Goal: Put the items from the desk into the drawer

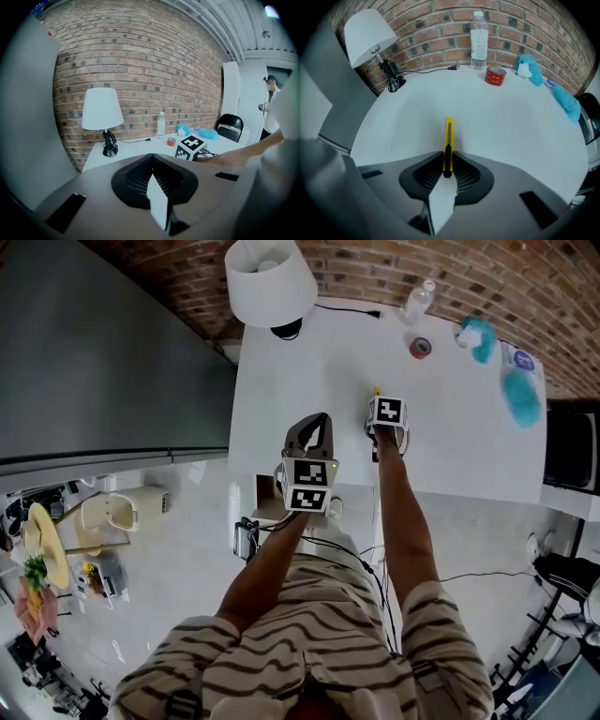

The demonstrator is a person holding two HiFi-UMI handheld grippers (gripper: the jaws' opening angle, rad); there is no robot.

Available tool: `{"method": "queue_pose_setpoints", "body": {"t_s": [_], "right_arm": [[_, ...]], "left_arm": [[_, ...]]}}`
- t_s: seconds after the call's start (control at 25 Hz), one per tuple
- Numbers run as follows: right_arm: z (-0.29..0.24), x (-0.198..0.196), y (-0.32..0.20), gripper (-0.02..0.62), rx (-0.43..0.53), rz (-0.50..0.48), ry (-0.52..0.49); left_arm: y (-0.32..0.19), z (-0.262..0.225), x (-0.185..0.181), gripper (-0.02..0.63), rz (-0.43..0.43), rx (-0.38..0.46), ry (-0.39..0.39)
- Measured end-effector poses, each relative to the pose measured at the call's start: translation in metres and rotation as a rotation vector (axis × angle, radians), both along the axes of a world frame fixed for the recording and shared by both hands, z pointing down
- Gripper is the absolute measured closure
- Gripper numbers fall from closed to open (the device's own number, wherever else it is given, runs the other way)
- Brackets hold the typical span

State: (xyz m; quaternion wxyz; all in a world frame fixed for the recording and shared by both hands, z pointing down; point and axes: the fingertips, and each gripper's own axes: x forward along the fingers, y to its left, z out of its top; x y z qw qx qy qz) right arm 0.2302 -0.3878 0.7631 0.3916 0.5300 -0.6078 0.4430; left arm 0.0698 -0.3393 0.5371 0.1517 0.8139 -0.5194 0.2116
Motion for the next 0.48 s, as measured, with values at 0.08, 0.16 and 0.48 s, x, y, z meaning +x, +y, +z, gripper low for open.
{"method": "queue_pose_setpoints", "body": {"t_s": [0.08,0.16,0.48], "right_arm": [[-0.005,0.001,-0.001,0.523,0.019,0.012,-0.006],[-0.011,0.001,-0.003,0.523,0.037,0.030,-0.017],[-0.039,0.000,-0.008,0.523,0.098,0.040,-0.038]], "left_arm": [[0.001,-0.001,0.000,0.600,0.000,0.002,0.003],[0.002,-0.003,0.001,0.600,0.001,0.005,0.006],[0.006,-0.014,0.007,0.600,0.015,0.025,0.010]]}}
